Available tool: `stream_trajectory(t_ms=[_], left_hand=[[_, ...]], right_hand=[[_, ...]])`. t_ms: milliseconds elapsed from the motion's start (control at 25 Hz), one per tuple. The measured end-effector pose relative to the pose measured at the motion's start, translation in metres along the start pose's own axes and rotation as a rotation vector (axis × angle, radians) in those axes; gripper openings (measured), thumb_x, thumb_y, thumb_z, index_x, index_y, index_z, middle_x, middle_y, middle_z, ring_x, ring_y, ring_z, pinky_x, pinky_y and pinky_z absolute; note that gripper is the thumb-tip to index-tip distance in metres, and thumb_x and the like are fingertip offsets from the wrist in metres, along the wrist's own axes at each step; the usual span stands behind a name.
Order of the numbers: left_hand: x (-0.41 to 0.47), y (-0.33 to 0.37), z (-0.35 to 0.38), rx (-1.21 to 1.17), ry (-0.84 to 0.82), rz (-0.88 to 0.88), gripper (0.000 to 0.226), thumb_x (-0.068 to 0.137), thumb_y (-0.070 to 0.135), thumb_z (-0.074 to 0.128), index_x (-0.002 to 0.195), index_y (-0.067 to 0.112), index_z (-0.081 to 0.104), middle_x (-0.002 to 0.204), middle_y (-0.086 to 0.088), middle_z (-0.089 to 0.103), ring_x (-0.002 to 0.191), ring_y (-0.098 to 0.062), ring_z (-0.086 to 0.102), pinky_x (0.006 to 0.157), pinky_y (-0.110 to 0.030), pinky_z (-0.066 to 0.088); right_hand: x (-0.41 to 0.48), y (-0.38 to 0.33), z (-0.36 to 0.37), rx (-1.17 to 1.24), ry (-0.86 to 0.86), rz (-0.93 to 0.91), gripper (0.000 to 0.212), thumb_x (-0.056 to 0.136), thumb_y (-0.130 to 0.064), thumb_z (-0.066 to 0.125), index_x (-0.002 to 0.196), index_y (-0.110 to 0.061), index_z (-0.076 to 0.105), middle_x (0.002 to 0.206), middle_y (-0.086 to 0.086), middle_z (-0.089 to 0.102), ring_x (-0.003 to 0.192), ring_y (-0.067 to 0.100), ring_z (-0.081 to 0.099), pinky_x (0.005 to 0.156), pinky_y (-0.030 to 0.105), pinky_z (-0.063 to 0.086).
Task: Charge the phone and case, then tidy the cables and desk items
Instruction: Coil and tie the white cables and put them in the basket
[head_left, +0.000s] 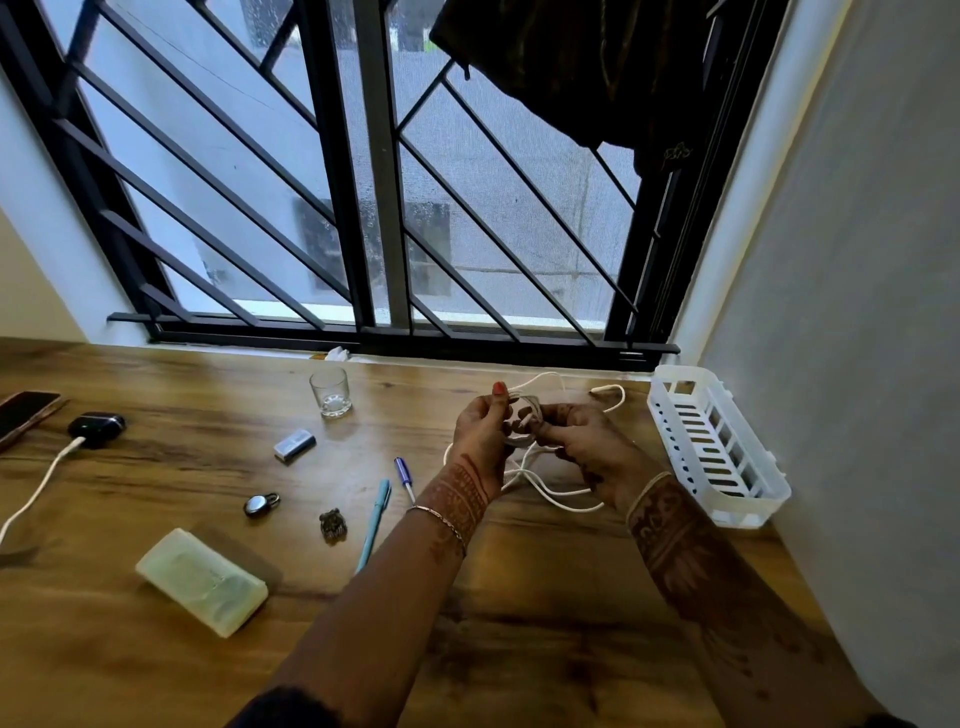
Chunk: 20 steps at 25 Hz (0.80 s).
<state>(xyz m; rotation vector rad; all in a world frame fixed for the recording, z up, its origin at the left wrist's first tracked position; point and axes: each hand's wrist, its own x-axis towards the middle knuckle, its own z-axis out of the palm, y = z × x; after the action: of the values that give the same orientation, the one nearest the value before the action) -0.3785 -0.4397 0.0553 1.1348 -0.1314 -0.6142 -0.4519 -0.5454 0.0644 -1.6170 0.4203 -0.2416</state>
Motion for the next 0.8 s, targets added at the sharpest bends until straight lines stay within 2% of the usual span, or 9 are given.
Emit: stream_trajectory(t_ms=[80,200,280,400,520,560,680,800], left_hand=[[0.003,-0.001,-0.008,0.050,0.007,0.012,0.027,0.097,0.033,0.050,0.098,0.008,0.059,0.097,-0.019,0.055,0.082,-0.027,0.051,0.069,-0.034,0.043],[0.008,-0.001,-0.014,0.133,-0.006,0.046,0.026,0.094,0.034,0.056,0.094,0.009,0.060,0.091,-0.017,0.054,0.068,-0.021,0.050,0.053,-0.026,0.044],[0.013,-0.001,-0.016,0.160,-0.014,0.042,0.028,0.091,0.034,0.059,0.096,0.007,0.062,0.084,-0.012,0.056,0.063,-0.016,0.049,0.047,-0.022,0.045],[0.022,0.003,-0.023,0.115,-0.034,0.008,0.027,0.091,0.029,0.062,0.102,0.005,0.064,0.074,-0.004,0.055,0.058,-0.012,0.049,0.046,-0.020,0.047],[0.032,0.004,-0.025,0.087,-0.095,-0.009,0.022,0.092,0.021,0.061,0.103,0.003,0.066,0.066,-0.004,0.051,0.047,-0.011,0.050,0.045,-0.020,0.047],[0.034,0.003,-0.024,0.089,-0.114,-0.007,0.019,0.092,0.019,0.060,0.100,0.003,0.067,0.065,-0.004,0.051,0.044,-0.011,0.049,0.044,-0.020,0.047],[0.038,-0.006,-0.017,0.133,-0.155,-0.001,0.019,0.091,0.015,0.061,0.102,0.001,0.068,0.064,-0.004,0.053,0.041,-0.009,0.049,0.043,-0.020,0.046],[0.040,-0.014,-0.006,0.176,-0.156,0.020,0.026,0.091,0.013,0.061,0.112,-0.001,0.065,0.065,-0.004,0.057,0.040,-0.006,0.051,0.043,-0.019,0.047]], right_hand=[[-0.001,-0.001,0.001,0.077,-0.077,0.008,0.017,0.086,-0.003,0.063,0.099,-0.010,0.071,0.087,-0.002,0.075,0.078,0.003,0.069,0.058,0.008,0.047],[0.001,0.001,0.007,0.185,-0.045,-0.021,0.021,0.078,0.004,0.068,0.092,-0.011,0.071,0.075,-0.007,0.075,0.070,0.000,0.069,0.053,0.007,0.047],[0.005,0.001,0.012,0.181,0.025,-0.045,0.018,0.076,-0.005,0.074,0.093,-0.013,0.072,0.079,-0.007,0.075,0.074,0.000,0.069,0.058,0.008,0.048],[0.011,0.000,0.015,0.063,0.139,-0.072,0.019,0.079,-0.021,0.074,0.097,-0.013,0.072,0.092,-0.001,0.074,0.088,0.005,0.067,0.073,0.018,0.048],[0.011,0.001,0.013,-0.068,0.223,-0.153,0.003,0.082,-0.027,0.071,0.085,-0.026,0.071,0.082,-0.014,0.071,0.078,-0.007,0.066,0.064,0.010,0.049],[0.010,0.000,0.013,-0.111,0.244,-0.186,0.005,0.083,-0.026,0.071,0.088,-0.028,0.071,0.082,-0.015,0.071,0.081,-0.005,0.067,0.064,0.010,0.051],[0.009,0.004,0.007,-0.252,0.390,-0.199,0.035,0.083,-0.019,0.071,0.118,-0.019,0.065,0.101,0.001,0.071,0.093,0.012,0.067,0.081,0.026,0.055],[0.008,0.009,-0.004,-0.348,0.434,-0.228,0.031,0.085,-0.021,0.069,0.115,-0.016,0.068,0.107,0.004,0.072,0.098,0.012,0.066,0.087,0.029,0.055]])
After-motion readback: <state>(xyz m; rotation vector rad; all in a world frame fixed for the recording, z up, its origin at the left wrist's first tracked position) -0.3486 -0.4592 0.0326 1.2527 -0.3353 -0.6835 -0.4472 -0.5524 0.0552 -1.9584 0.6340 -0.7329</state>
